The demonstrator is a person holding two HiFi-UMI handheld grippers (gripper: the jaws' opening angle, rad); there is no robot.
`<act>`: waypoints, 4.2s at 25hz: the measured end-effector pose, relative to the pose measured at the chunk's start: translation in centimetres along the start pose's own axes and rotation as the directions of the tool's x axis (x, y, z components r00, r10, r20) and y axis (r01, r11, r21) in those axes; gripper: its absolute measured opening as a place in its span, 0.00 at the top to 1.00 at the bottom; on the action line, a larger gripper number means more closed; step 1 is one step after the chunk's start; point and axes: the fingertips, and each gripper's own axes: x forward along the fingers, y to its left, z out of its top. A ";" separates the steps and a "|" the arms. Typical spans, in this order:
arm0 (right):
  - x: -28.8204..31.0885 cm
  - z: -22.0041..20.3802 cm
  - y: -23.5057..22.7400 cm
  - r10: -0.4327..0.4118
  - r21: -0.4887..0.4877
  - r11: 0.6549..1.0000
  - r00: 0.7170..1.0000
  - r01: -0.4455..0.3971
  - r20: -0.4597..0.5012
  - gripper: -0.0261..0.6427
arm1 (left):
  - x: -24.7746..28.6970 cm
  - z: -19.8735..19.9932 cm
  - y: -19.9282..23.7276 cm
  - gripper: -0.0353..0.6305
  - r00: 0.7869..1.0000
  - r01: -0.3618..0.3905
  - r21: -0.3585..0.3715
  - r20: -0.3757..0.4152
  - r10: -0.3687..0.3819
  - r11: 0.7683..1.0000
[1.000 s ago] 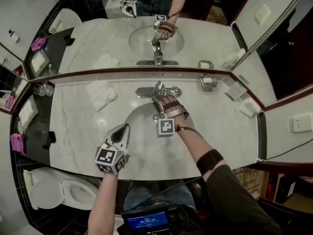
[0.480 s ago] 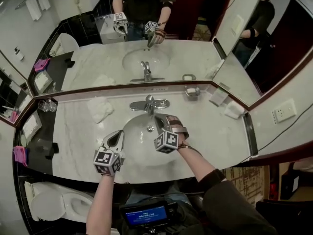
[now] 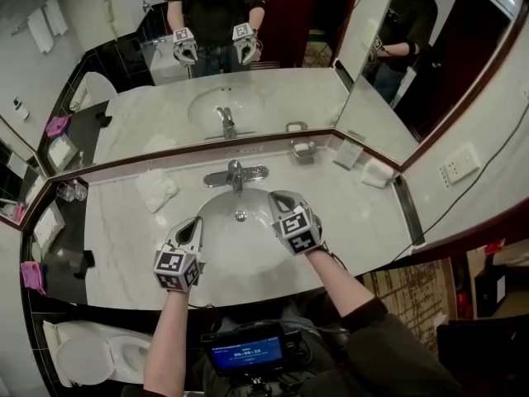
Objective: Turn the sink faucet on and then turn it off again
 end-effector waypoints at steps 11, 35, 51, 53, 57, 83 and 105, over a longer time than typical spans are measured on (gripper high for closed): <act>-5.2 -5.0 -2.3 0.014 0.249 0.968 0.999 -0.023 0.037 0.93 | -0.2 0.0 -1.8 0.95 1.000 0.004 0.024 0.014 -0.004 1.000; -3.5 -6.0 -2.3 0.064 0.251 0.966 0.998 -0.063 0.004 0.93 | 1.4 0.0 -2.6 0.95 0.999 -0.007 0.029 0.048 0.005 1.000; 0.4 -5.8 -2.5 0.090 0.240 0.967 0.996 -0.083 -0.021 0.93 | 10.2 -3.9 -1.5 0.58 0.993 0.079 0.302 -0.104 -0.049 0.950; 1.2 -6.0 -2.2 0.092 0.235 0.968 0.995 -0.082 -0.030 0.93 | 11.4 -4.5 -0.8 0.58 0.992 0.081 0.388 -0.123 -0.035 0.918; 3.0 -6.7 -1.9 0.097 0.225 0.971 0.994 -0.084 -0.048 0.93 | 14.2 -6.2 1.1 0.58 0.991 0.067 0.470 -0.130 -0.006 0.880; 5.9 -10.0 -2.6 0.064 0.281 0.959 0.994 -0.036 -0.093 0.93 | 24.8 -10.3 3.5 0.71 0.991 0.135 0.936 -0.119 -0.068 0.326; 5.4 -10.4 -2.8 0.059 0.314 0.949 0.994 -0.027 -0.093 0.93 | 25.1 -9.1 3.3 0.85 0.985 0.172 0.900 -0.148 -0.089 0.402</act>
